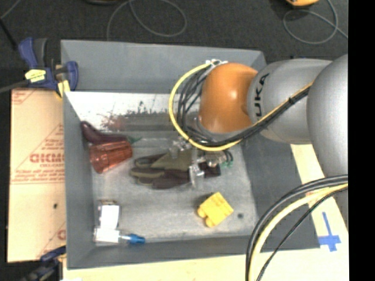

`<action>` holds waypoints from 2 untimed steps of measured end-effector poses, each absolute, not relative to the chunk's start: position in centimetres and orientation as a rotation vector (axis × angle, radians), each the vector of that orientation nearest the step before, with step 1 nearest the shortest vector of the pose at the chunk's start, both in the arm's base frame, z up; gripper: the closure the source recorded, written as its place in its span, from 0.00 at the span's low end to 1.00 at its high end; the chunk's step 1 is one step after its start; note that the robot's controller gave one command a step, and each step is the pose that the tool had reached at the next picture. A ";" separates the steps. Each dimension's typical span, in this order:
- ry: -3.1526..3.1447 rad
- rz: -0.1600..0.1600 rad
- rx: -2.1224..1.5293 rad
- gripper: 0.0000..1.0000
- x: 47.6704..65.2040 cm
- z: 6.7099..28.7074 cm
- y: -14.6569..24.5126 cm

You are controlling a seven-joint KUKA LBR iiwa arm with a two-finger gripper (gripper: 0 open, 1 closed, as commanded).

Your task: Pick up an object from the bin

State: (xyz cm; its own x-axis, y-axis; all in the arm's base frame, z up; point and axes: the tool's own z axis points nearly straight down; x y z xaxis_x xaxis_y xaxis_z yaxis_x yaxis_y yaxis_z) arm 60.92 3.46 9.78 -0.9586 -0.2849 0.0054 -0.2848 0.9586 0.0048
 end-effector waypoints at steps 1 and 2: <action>-3.102 -0.007 0.448 1.00 60.8 9.8 3.3; -3.101 -0.007 0.446 0.00 60.8 9.8 3.3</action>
Offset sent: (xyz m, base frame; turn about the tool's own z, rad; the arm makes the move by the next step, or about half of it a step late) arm 0.0000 0.0000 0.0000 0.0000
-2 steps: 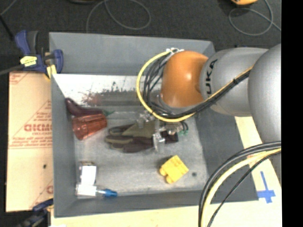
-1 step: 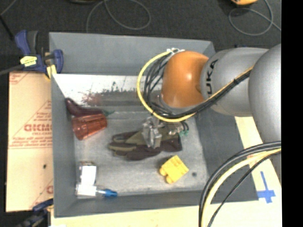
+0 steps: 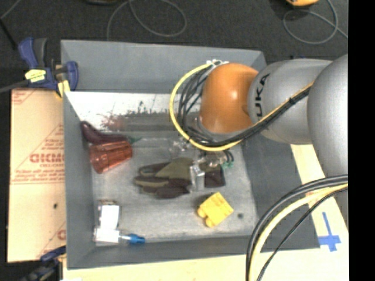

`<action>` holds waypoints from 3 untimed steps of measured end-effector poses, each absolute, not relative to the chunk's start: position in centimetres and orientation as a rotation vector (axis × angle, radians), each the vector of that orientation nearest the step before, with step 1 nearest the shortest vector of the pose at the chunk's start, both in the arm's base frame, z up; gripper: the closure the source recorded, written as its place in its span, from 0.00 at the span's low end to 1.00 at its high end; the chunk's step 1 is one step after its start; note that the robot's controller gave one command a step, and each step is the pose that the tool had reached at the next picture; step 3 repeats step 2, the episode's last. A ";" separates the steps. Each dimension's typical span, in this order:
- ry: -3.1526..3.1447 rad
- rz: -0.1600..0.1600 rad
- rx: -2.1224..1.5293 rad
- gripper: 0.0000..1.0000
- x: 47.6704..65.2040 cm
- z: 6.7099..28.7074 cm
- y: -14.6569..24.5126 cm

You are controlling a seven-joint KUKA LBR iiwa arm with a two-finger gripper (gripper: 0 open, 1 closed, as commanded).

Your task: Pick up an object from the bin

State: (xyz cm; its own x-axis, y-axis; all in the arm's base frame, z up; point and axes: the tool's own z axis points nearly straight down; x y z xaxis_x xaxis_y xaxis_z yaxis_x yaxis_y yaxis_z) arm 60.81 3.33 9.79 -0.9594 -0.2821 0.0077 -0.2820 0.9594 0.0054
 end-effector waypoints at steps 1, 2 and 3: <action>-3.102 -0.007 0.445 1.00 60.8 9.8 3.3; -3.102 -0.007 0.444 1.00 60.8 9.8 3.3; -3.102 -0.007 0.444 1.00 60.8 9.8 3.3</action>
Offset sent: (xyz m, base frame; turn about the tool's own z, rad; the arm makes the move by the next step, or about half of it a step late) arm 0.0000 0.0000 0.0000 0.0000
